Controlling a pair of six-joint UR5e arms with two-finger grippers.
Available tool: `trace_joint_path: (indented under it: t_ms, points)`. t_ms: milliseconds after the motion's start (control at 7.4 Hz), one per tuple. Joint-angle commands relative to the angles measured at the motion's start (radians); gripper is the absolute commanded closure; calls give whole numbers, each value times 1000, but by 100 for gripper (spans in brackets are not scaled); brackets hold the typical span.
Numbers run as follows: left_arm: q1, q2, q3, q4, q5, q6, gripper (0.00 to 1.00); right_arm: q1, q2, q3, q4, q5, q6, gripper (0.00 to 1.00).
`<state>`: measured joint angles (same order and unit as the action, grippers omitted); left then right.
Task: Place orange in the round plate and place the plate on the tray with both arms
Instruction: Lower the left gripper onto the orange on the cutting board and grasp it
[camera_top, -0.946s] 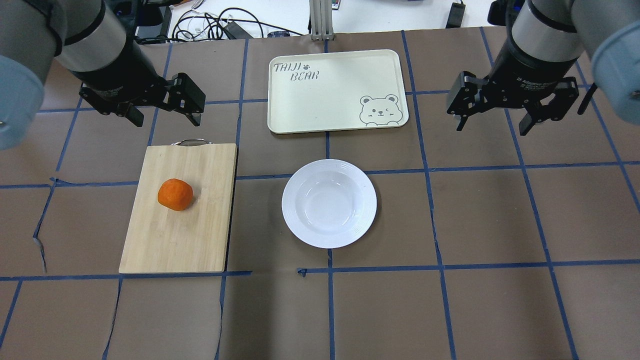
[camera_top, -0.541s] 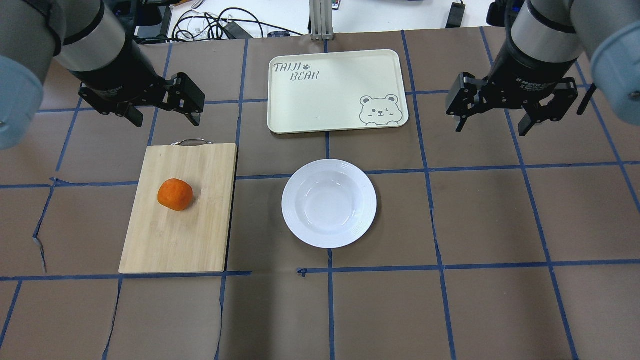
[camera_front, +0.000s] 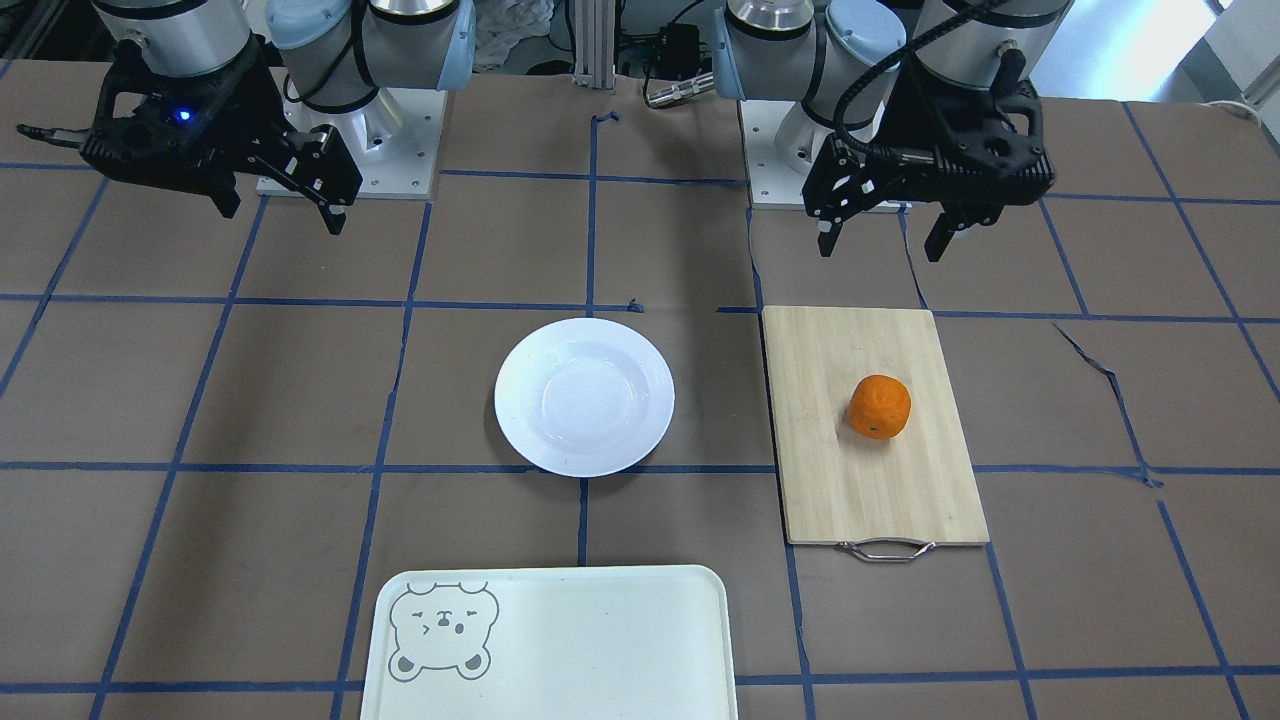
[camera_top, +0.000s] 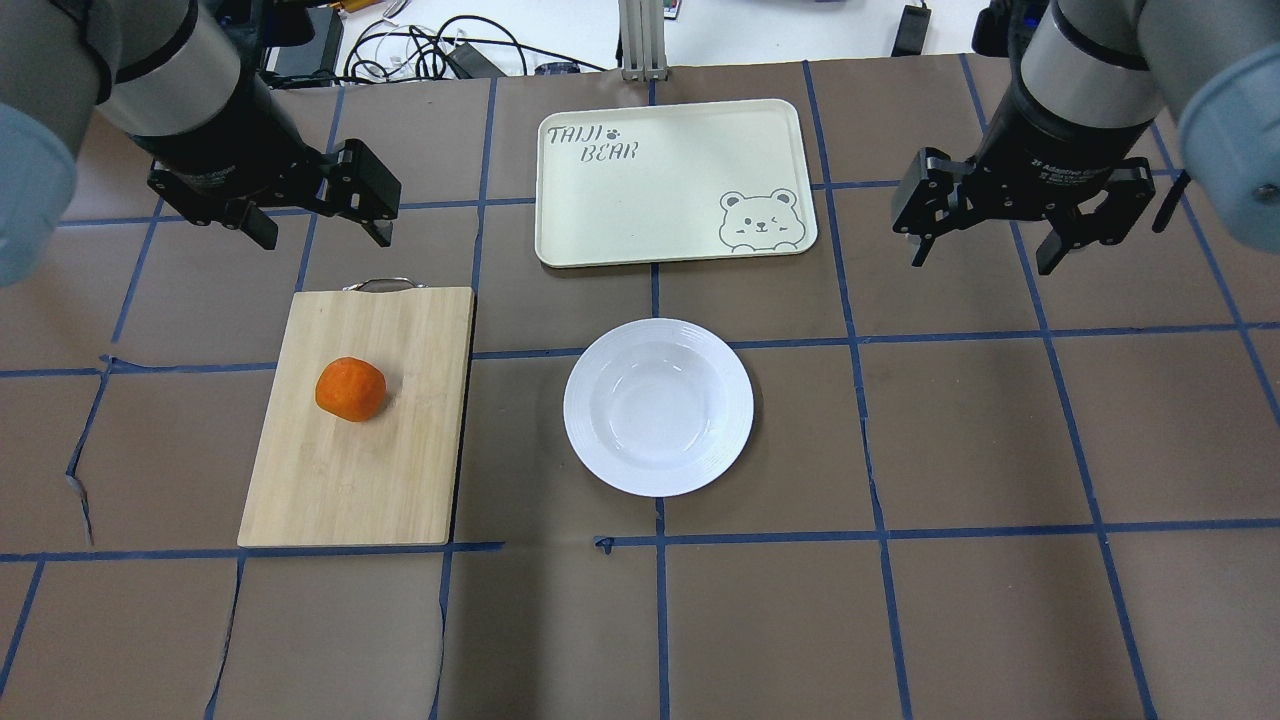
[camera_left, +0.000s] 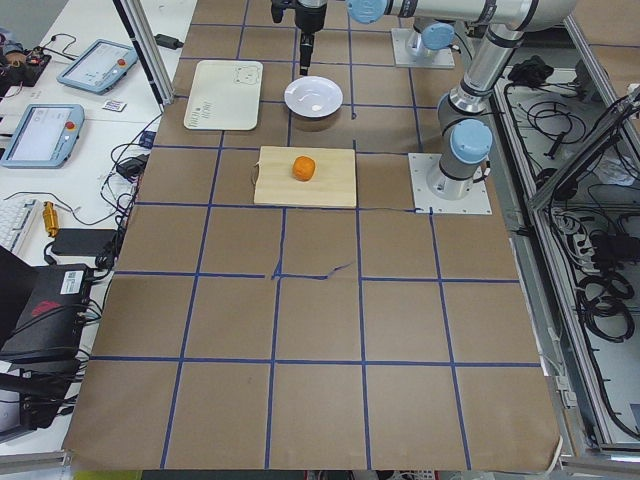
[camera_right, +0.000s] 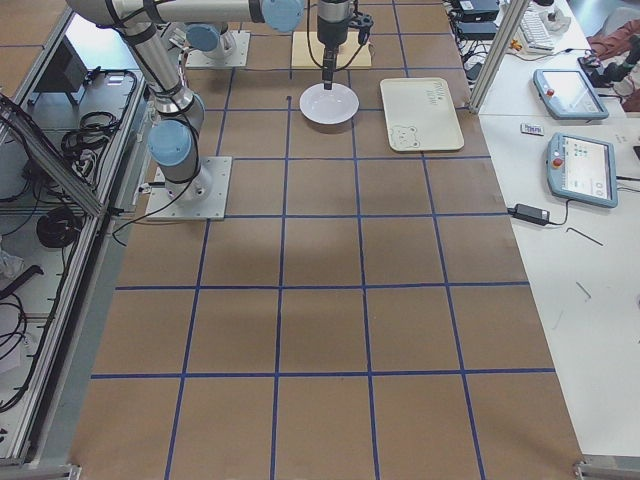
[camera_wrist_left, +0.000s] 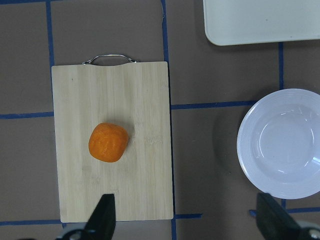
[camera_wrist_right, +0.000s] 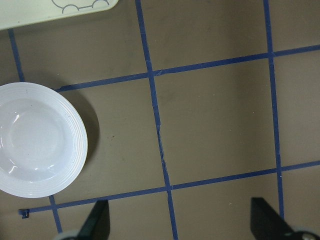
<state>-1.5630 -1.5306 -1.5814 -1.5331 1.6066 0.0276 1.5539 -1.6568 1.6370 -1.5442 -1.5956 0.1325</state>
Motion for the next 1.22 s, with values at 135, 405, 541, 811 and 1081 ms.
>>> trace_joint_path:
  t_ms: [135,405,541,811,1081]
  points:
    - [6,-129,-40,10,82,3,0,0,0,-3,-1,9,-5,0]
    - [58,-213,-107,34,111,24,0,0,0,-6,-1,11,-11,0]
    - [69,-242,-114,39,183,131,0,0,0,-6,-1,8,-13,0]
    - [78,-317,-146,146,231,204,0,0,2,-8,-2,11,-17,0]
    - [78,-382,-221,264,245,233,0,0,2,-8,-4,11,-17,0]
